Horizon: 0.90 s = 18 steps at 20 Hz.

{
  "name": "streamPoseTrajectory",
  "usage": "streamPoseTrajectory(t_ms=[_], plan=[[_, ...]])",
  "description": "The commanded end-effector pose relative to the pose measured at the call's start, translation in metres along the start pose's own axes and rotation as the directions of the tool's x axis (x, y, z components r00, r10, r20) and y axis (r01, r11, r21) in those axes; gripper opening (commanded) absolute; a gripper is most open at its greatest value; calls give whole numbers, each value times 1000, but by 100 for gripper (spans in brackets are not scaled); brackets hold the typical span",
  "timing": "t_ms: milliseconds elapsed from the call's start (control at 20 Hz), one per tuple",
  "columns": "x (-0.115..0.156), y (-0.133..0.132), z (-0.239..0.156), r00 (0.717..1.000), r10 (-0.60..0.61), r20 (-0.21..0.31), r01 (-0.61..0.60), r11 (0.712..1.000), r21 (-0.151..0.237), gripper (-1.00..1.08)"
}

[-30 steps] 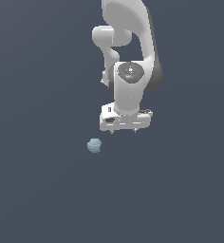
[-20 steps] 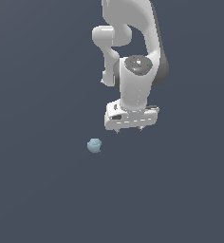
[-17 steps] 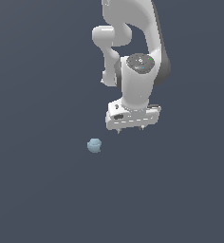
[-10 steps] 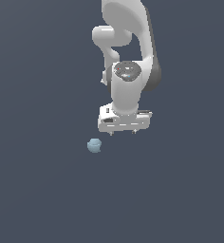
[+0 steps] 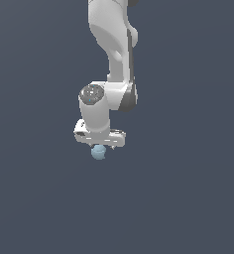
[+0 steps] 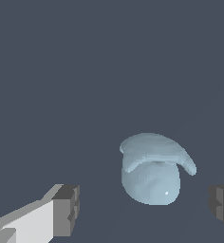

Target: Pick up the object and move it to a goal position.

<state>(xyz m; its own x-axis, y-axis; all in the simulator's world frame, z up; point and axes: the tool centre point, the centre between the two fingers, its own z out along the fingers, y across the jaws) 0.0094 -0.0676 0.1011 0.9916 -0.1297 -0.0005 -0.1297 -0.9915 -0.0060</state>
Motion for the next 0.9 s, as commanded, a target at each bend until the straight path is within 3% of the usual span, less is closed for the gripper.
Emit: streamPoseTrajectory(t_ms=[0,400,850], plan=[[1,15,8,1000,28,-1,-28,1000,-4,100],[0,20,16,999,35,1,-35,999,-6,100],[0,22,56,999,39,-1,-39,999,-6,100]])
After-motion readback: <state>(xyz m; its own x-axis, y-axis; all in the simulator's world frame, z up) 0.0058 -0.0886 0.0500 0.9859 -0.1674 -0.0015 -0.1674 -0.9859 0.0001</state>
